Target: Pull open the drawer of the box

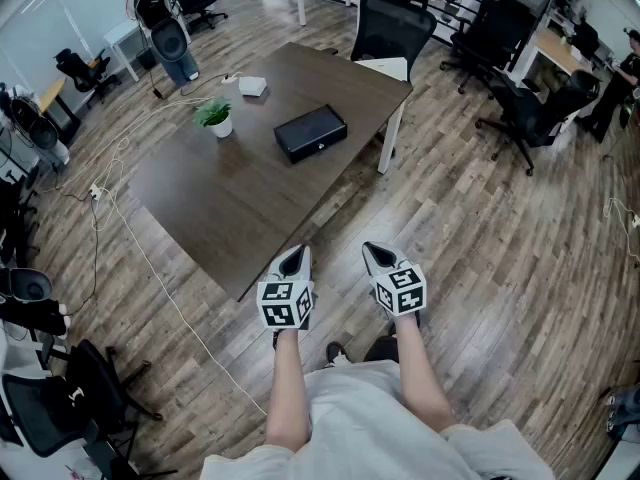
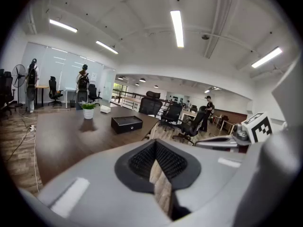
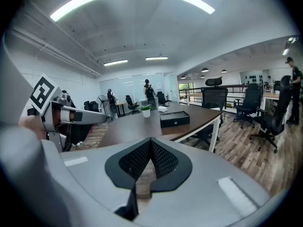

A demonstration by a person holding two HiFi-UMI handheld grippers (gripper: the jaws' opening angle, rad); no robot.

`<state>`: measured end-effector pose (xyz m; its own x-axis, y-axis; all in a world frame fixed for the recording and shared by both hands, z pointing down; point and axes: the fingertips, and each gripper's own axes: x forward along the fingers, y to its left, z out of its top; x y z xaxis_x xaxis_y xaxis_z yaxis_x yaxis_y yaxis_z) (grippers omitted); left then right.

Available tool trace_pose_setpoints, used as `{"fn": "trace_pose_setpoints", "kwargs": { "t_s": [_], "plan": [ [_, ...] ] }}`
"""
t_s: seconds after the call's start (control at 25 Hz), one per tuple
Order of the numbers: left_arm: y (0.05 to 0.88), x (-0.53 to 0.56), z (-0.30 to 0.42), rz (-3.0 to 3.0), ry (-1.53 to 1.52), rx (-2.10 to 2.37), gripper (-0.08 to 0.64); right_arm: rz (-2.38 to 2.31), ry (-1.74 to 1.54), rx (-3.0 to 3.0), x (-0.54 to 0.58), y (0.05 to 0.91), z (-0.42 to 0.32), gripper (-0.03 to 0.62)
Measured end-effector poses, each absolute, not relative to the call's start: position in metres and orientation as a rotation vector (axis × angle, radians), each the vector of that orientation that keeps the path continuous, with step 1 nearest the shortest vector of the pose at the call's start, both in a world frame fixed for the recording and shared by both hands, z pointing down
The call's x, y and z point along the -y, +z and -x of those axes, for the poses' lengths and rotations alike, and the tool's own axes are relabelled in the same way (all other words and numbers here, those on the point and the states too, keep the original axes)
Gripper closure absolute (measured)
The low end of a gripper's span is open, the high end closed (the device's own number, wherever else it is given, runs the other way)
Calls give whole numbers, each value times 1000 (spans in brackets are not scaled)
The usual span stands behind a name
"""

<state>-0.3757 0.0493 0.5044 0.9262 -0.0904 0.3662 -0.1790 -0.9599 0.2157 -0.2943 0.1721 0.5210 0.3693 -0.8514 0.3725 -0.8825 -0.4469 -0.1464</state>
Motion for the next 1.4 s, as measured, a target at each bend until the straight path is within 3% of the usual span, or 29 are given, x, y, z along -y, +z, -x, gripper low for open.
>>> {"fn": "trace_pose_setpoints", "kwargs": {
  "t_s": [0.76, 1.4],
  "plan": [
    [507, -46, 378, -2813, 467, 136, 506, -2614, 647, 1615, -168, 514, 293, 592],
    [519, -5, 322, -2804, 513, 232, 506, -2669, 665, 1651, -150, 519, 216, 592]
  ]
}}
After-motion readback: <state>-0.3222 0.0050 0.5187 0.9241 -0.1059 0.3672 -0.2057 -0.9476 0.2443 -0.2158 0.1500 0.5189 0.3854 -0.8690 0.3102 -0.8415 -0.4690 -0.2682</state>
